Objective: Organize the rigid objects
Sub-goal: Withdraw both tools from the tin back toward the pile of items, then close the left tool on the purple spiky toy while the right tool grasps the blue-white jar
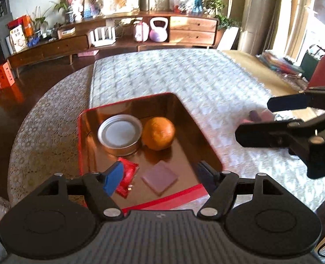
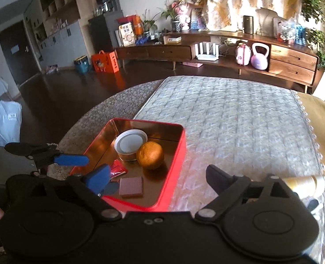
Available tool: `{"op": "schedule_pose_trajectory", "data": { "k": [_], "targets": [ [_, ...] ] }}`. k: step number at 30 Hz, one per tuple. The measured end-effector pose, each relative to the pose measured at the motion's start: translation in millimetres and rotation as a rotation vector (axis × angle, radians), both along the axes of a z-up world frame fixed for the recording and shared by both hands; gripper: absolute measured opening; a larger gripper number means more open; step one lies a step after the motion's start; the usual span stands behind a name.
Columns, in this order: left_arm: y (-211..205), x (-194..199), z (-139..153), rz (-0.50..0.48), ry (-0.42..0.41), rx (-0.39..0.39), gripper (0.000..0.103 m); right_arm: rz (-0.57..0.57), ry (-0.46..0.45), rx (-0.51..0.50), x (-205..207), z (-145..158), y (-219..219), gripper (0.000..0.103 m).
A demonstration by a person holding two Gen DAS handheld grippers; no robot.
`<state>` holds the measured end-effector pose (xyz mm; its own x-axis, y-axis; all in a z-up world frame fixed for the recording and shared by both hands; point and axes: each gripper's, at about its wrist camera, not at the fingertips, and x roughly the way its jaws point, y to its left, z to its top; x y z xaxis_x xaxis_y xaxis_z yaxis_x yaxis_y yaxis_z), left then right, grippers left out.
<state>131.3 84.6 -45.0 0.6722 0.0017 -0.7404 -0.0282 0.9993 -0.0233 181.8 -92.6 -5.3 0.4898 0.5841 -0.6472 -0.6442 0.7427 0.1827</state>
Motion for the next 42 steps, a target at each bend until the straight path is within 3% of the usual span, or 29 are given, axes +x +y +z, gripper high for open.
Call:
{"op": "schedule_pose_trajectory", "data": {
  "k": [6, 14, 22, 32, 42],
  "targets": [
    [-26.8, -7.7, 10.3, -0.033, -0.036, -0.026, 0.083, -0.064, -0.012, 0.037, -14.3, 6.7, -44.4, 0.103],
    [-63.7, -8.7, 17.0, -0.079, -0.084, -0.094, 0.084, -0.167, -0.019, 0.041, -29.9, -1.2, -111.3, 0.103],
    [-107.3, 3.4, 10.0, -0.156, -0.089, -0.113, 0.084, -0.266, 0.021, 0.031, -30.2, -24.7, -163.6, 0.103],
    [-158.1, 27.2, 0.8, -0.27, -0.091, -0.107, 0.084, -0.237, 0.019, -0.001, -17.3, -49.7, -186.3, 0.101],
    [-195.9, 63.4, -24.2, -0.347, -0.048, -0.101, 0.084, -0.16, 0.013, -0.078, 5.8, -84.8, -185.0, 0.089]
  ]
}}
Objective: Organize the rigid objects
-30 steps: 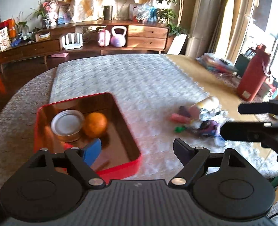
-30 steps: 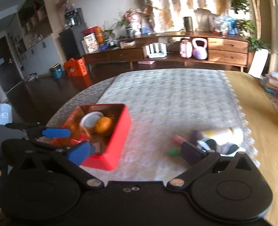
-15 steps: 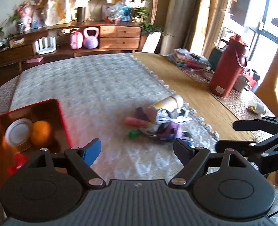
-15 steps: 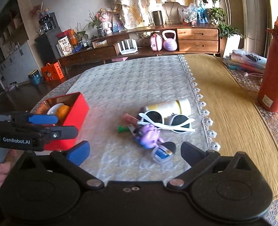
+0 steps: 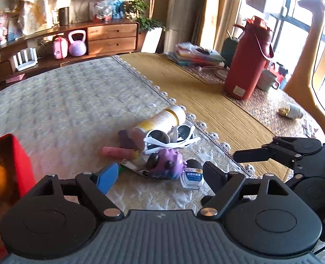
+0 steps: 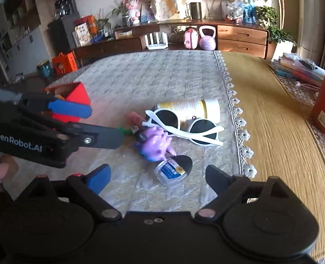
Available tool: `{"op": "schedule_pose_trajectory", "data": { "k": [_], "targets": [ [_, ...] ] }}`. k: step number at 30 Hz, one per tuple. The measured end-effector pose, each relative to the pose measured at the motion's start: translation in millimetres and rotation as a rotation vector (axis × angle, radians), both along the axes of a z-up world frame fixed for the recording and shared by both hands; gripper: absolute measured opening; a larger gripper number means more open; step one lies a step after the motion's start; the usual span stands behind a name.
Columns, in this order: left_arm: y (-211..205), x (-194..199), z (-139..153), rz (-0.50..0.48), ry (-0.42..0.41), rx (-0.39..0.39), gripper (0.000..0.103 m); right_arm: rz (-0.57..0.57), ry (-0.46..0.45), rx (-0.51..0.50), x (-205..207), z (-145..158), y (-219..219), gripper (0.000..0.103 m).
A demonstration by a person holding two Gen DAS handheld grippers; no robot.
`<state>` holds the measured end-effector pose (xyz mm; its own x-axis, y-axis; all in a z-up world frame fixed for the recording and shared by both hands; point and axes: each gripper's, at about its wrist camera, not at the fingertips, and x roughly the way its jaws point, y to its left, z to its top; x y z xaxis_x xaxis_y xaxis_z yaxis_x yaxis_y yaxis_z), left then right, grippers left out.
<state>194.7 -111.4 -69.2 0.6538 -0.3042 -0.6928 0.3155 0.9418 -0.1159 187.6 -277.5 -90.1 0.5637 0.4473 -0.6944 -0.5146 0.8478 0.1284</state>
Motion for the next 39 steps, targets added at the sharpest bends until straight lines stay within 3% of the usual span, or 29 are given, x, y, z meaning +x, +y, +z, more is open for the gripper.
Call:
{"op": "schedule_pose_trajectory", "data": {
  "k": [17, 25, 28, 39],
  "targets": [
    [-23.3, 46.8, -47.1, -0.053, 0.069, 0.018, 0.083, 0.069, 0.012, -0.045, 35.2, -37.8, 5.6, 0.077],
    [-27.1, 50.8, -53.1, -0.061, 0.068, 0.029, 0.059, 0.104, -0.042, -0.1, 28.7, -38.4, 13.8, 0.058],
    [-25.7, 51.3, -53.2, -0.063, 0.067, 0.028, 0.059, 0.103, -0.047, -0.099, 27.9, -37.0, 13.5, 0.053],
    [-20.9, 41.5, -43.8, -0.054, 0.064, 0.033, 0.058, 0.07, -0.039, -0.11, 21.4, -25.0, 9.7, 0.052]
  ]
}}
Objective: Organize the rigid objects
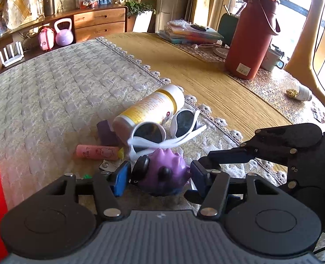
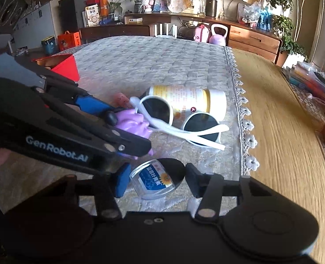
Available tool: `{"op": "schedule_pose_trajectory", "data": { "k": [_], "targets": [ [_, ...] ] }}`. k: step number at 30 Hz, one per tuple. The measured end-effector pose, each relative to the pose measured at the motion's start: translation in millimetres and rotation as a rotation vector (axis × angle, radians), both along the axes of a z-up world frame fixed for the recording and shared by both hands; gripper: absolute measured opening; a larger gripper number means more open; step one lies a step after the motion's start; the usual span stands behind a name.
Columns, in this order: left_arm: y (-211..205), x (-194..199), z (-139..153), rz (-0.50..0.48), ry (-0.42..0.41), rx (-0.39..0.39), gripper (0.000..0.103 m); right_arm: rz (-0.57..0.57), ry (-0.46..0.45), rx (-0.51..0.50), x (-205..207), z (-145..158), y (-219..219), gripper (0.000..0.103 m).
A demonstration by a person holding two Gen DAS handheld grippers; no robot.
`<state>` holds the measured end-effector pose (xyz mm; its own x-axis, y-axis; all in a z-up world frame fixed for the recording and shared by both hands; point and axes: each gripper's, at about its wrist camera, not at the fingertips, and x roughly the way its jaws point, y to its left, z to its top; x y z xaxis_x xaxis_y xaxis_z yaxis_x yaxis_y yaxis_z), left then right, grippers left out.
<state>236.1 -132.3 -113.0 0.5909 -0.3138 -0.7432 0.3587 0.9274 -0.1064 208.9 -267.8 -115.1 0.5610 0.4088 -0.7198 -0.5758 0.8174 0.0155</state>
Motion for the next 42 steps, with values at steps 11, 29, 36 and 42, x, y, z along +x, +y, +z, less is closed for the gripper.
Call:
{"op": "schedule_pose_trajectory", "data": {
  "k": [11, 29, 36, 42],
  "targets": [
    [20.6, -24.9, 21.9, 0.044, -0.004, -0.006, 0.058, -0.01, -0.008, 0.008, -19.9, 27.9, 7.2, 0.053],
    [118.7, -84.7, 78.8, 0.174, -0.044, -0.018, 0.058, 0.101, -0.085, 0.058, -50.6, 93.3, 88.2, 0.053],
    [173.2, -102.3, 83.9, 0.241, -0.055, -0.004, 0.058, 0.179, -0.094, 0.053, -54.2, 101.2, 140.0, 0.053],
    [218.4, -105.4, 82.6, 0.312, -0.05, 0.004, 0.058, 0.237, -0.089, 0.045, -52.9, 100.1, 183.6, 0.053]
  ]
}}
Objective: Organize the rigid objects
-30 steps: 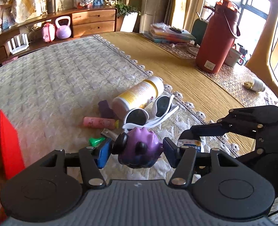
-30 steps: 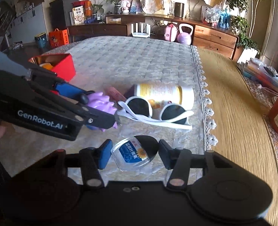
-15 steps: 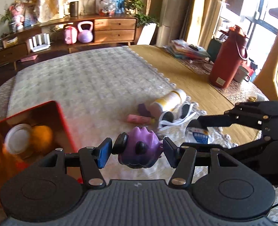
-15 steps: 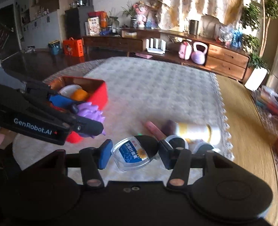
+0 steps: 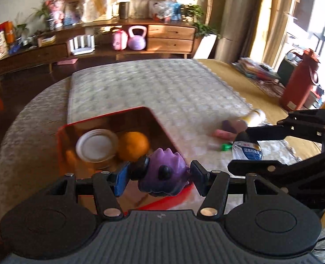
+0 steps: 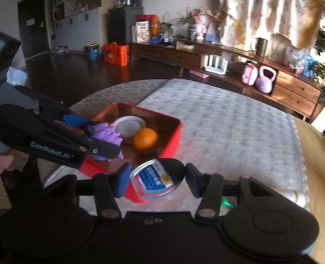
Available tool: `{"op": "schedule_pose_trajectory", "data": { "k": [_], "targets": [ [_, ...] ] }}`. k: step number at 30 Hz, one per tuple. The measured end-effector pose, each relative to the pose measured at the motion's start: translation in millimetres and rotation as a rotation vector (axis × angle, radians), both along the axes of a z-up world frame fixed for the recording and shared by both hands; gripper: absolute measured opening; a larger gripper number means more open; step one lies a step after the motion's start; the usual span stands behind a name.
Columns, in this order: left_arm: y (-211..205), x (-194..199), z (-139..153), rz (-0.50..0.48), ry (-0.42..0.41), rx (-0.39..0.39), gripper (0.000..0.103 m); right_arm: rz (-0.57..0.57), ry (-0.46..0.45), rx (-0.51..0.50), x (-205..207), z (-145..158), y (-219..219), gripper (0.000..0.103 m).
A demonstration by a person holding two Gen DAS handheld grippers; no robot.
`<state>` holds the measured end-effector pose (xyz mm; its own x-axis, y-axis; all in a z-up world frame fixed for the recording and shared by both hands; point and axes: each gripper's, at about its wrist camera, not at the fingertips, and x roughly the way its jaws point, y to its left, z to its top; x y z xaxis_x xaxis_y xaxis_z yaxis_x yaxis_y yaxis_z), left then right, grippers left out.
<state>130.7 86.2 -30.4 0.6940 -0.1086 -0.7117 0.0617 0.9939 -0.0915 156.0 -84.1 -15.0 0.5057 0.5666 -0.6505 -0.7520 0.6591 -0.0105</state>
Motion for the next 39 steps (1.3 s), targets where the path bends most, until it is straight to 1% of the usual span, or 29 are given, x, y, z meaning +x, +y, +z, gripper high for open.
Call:
{"op": "schedule_pose_trajectory", "data": {
  "k": [7, 12, 14, 17, 22, 26, 30, 36, 39],
  "targets": [
    [38.2, 12.6, -3.1, 0.059, -0.009, 0.024, 0.058, 0.015, 0.045, 0.003, 11.6, -9.9, 41.0, 0.053],
    [58.1, 35.9, -10.8, 0.094, -0.013, 0.042, 0.058, 0.004, 0.107, -0.008, 25.4, -26.4, 64.4, 0.053],
    [64.0, 47.1, -15.3, 0.106, -0.004, 0.038, 0.058, 0.003, 0.137, -0.019, 30.5, -34.4, 74.2, 0.053],
    [70.0, 59.6, -23.4, 0.117, 0.004, 0.039, 0.058, -0.001, 0.153, -0.049, 33.1, -46.5, 88.1, 0.053],
    [75.8, 76.8, -36.3, 0.117, 0.012, 0.026, 0.058, -0.011, 0.186, -0.072, 40.6, -62.1, 102.4, 0.052],
    [76.9, 86.5, -47.5, 0.125, 0.031, 0.042, 0.058, -0.025, 0.205, -0.085, 43.3, -70.3, 104.7, 0.052],
    [77.2, 92.0, -54.7, 0.125, 0.033, 0.033, 0.058, -0.037, 0.218, -0.096, 45.3, -77.5, 107.5, 0.053],
    [75.0, 96.5, -58.9, 0.119, 0.025, 0.04, 0.058, -0.028, 0.205, -0.127, 40.1, -80.9, 113.2, 0.053],
    [74.5, 96.2, -59.1, 0.116, 0.025, 0.043, 0.058, -0.023, 0.2, -0.126, 36.1, -80.4, 114.1, 0.053]
  ]
}}
